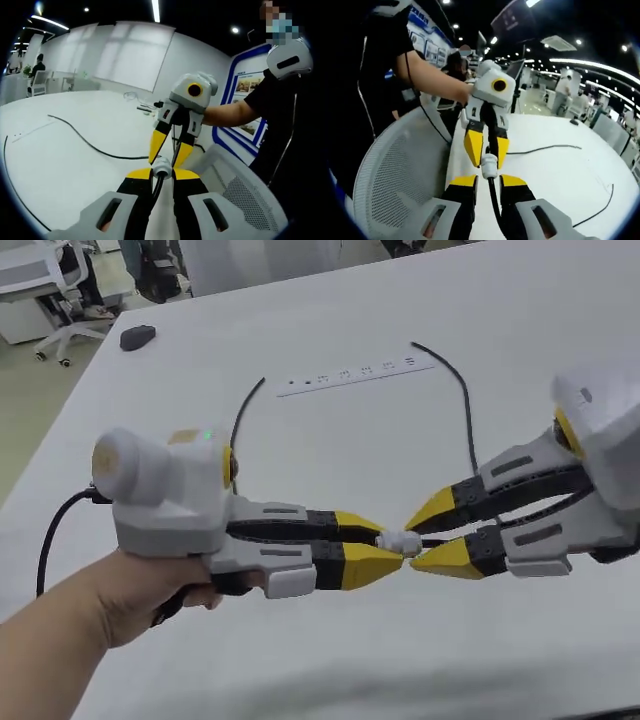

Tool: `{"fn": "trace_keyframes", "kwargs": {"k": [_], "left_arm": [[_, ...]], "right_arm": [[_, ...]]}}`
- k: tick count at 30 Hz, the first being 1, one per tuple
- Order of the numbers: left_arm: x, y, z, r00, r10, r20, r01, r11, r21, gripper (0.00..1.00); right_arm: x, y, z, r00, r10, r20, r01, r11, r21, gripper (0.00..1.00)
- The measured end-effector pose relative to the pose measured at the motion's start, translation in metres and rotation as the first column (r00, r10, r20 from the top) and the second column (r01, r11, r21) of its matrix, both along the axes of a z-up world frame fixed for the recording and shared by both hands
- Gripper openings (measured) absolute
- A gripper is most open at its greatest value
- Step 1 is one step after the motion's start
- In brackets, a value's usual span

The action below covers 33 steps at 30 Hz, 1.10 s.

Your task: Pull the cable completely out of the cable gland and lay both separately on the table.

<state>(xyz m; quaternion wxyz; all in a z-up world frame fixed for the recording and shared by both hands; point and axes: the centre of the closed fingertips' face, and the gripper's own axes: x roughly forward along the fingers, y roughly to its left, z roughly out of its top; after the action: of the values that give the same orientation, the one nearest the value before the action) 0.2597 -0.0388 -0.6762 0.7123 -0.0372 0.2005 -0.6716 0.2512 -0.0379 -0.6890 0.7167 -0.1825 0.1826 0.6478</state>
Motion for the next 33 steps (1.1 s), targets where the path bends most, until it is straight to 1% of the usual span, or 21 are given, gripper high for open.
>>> {"fn": "trace_keyframes", "kwargs": {"k": [1, 2, 3, 5, 8, 11, 13, 16, 17, 18, 19, 22, 23, 24, 27, 28, 29, 30, 31, 32, 33], "left_arm": [[0.0, 0.0, 0.0, 1.0, 0.0, -0.001, 0.0, 1.0, -0.001, 0.14], [0.0, 0.0, -0.001, 1.0, -0.002, 0.001, 0.002, 1.0, 0.001, 0.14], [-0.001, 0.0, -0.001, 1.0, -0.005, 0.001, 0.005, 1.0, 0.001, 0.14], [-0.001, 0.0, 0.0, 1.0, -0.01, -0.001, 0.01, 1.0, 0.001, 0.14], [-0.002, 0.0, -0.002, 1.0, -0.015, 0.007, 0.015, 1.0, 0.012, 0.14], [-0.002, 0.0, -0.003, 0.999, -0.004, 0.042, 0.003, 1.0, 0.031, 0.14], [0.001, 0.004, -0.003, 0.997, 0.021, 0.08, -0.024, 0.999, 0.044, 0.14], [0.005, 0.013, -0.003, 0.994, 0.053, 0.1, -0.059, 0.997, 0.049, 0.14], [0.008, 0.019, -0.005, 0.992, 0.074, 0.1, -0.08, 0.995, 0.053, 0.14], [0.012, 0.027, -0.006, 0.989, 0.103, 0.106, -0.109, 0.993, 0.054, 0.14], [0.014, 0.032, -0.006, 0.988, 0.119, 0.1, -0.124, 0.991, 0.049, 0.14], [0.015, 0.047, -0.011, 0.985, 0.149, 0.089, -0.154, 0.987, 0.05, 0.14], [0.016, 0.052, -0.013, 0.982, 0.162, 0.095, -0.168, 0.984, 0.06, 0.14], [0.017, 0.054, -0.014, 0.981, 0.166, 0.096, -0.173, 0.983, 0.062, 0.14], [0.018, 0.062, -0.016, 0.976, 0.197, 0.089, -0.203, 0.977, 0.064, 0.14], [0.018, 0.063, -0.016, 0.976, 0.198, 0.087, -0.204, 0.977, 0.065, 0.14], [0.019, 0.063, -0.018, 0.974, 0.205, 0.092, -0.212, 0.975, 0.072, 0.14], [0.019, 0.064, -0.018, 0.973, 0.21, 0.096, -0.217, 0.973, 0.075, 0.14], [0.02, 0.065, -0.017, 0.971, 0.221, 0.092, -0.227, 0.971, 0.07, 0.14], [0.021, 0.065, -0.016, 0.97, 0.227, 0.087, -0.233, 0.971, 0.063, 0.14], [0.021, 0.063, -0.016, 0.972, 0.222, 0.084, -0.227, 0.972, 0.064, 0.14]], "right_arm": [[0.001, 0.0, 0.001, 1.0, 0.005, 0.017, -0.005, 1.0, 0.005, 0.09], [0.003, -0.001, 0.003, 0.998, 0.014, 0.059, -0.015, 1.0, 0.013, 0.03], [0.006, -0.002, 0.004, 0.997, 0.002, 0.078, -0.003, 1.0, 0.01, 0.01], [0.002, -0.001, 0.003, 1.0, 0.004, 0.029, -0.005, 1.0, 0.017, 0.0], [0.0, -0.001, 0.001, 1.0, 0.007, 0.02, -0.007, 1.0, 0.008, 0.0], [0.0, -0.002, -0.001, 1.0, -0.015, -0.002, 0.015, 1.0, 0.014, 0.0], [0.004, -0.01, -0.003, 0.998, -0.063, -0.025, 0.063, 0.998, 0.007, 0.0], [0.01, -0.029, -0.008, 0.987, -0.141, -0.074, 0.141, 0.99, -0.012, 0.0], [0.014, -0.042, -0.013, 0.978, -0.189, -0.094, 0.186, 0.982, -0.038, 0.0], [0.019, -0.058, -0.019, 0.968, -0.235, -0.091, 0.23, 0.971, -0.062, 0.0], [0.021, -0.068, -0.024, 0.958, -0.267, -0.101, 0.26, 0.962, -0.079, 0.0], [0.025, -0.102, -0.034, 0.928, -0.351, -0.129, 0.341, 0.936, -0.093, 0.0], [0.028, -0.119, -0.042, 0.918, -0.381, -0.107, 0.366, 0.921, -0.131, 0.0], [0.029, -0.125, -0.045, 0.916, -0.388, -0.097, 0.373, 0.916, -0.145, 0.0], [0.033, -0.162, -0.065, 0.875, -0.472, -0.107, 0.445, 0.872, -0.204, 0.0], [0.033, -0.168, -0.069, 0.865, -0.487, -0.118, 0.458, 0.864, -0.208, 0.0], [0.036, -0.18, -0.077, 0.848, -0.519, -0.107, 0.486, 0.842, -0.234, 0.0], [0.037, -0.19, -0.084, 0.836, -0.54, -0.093, 0.501, 0.822, -0.27, 0.0], [0.037, -0.199, -0.092, 0.831, -0.549, -0.091, 0.503, 0.811, -0.3, 0.0], [0.036, -0.201, -0.095, 0.823, -0.558, -0.105, 0.509, 0.807, -0.299, 0.0], [0.035, -0.198, -0.094, 0.821, -0.555, -0.132, 0.507, 0.816, -0.276, 0.0]]}}
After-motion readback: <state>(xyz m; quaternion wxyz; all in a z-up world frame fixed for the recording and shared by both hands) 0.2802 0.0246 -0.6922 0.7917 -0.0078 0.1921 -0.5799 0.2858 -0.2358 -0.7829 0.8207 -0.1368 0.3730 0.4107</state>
